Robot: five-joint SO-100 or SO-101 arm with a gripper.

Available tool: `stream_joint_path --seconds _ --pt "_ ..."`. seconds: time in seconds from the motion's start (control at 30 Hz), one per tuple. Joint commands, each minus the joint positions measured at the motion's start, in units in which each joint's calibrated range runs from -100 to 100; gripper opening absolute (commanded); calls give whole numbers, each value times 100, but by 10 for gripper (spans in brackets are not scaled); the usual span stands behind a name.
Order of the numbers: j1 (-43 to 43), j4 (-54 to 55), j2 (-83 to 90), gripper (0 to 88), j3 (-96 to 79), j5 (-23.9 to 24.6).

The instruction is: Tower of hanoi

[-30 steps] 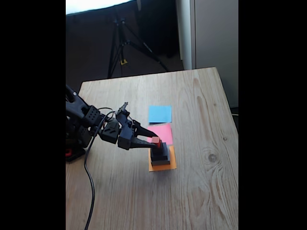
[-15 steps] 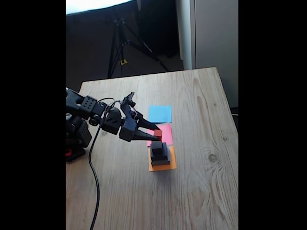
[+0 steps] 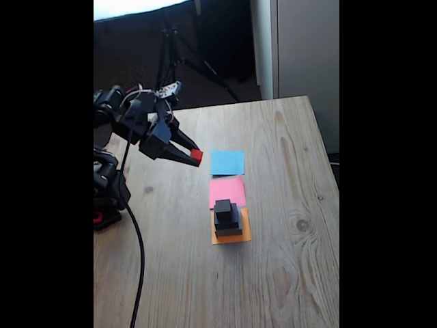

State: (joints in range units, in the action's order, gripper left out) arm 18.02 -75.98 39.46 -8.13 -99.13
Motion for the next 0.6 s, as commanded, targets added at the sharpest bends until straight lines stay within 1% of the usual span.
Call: stream_joint_path --seconds 0.0,0.17,0.33,0.4,0.57 --pt "-285 -1269 -10 3 1749 -87" --pt "-611 -1884 43 3 2431 -87" --pt "-878 -1932 240 3 2004 -87" --pt "-970 -1754 414 3 1485 -87" --pt "-1129 -646 1058 3 -505 -87"
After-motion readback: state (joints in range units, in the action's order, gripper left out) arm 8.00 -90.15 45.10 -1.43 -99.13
